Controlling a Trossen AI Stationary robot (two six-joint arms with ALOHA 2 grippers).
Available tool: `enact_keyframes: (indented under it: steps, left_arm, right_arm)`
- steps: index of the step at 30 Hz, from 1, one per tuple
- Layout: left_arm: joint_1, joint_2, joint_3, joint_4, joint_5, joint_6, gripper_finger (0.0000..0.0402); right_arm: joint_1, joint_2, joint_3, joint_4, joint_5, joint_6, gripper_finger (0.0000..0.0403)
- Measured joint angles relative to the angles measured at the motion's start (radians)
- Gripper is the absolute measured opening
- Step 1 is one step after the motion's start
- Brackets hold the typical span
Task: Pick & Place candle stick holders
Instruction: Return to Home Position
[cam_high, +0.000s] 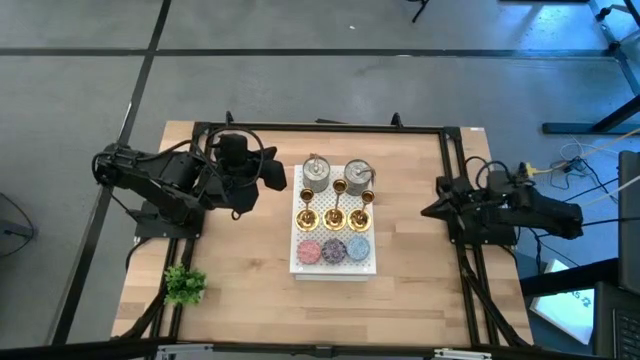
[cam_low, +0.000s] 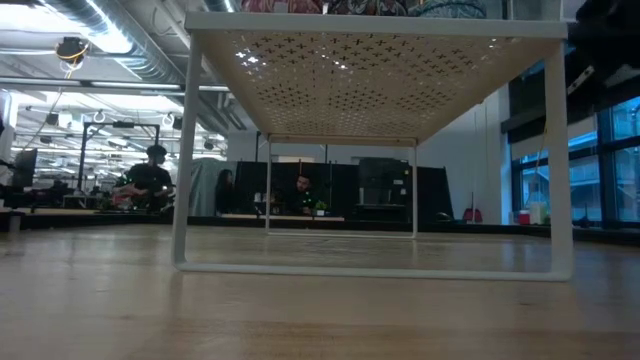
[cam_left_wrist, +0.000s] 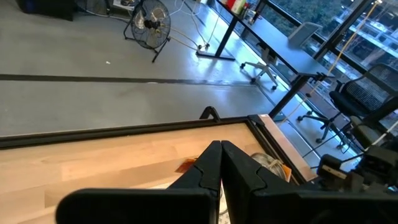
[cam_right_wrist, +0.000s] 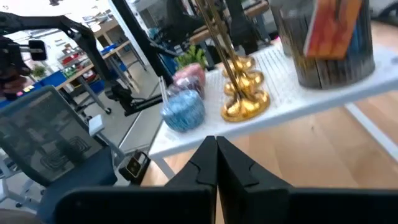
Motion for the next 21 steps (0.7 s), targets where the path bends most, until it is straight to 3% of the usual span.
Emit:
enact_keyframes:
  steps: [21]
  left_arm:
    - [-0.005,0.0,0.0,0.0,0.06,0.056,0.0004]
  right_arm:
    - [0.0,0.0,-0.117,0.106,-0.009,0.06,0.0]
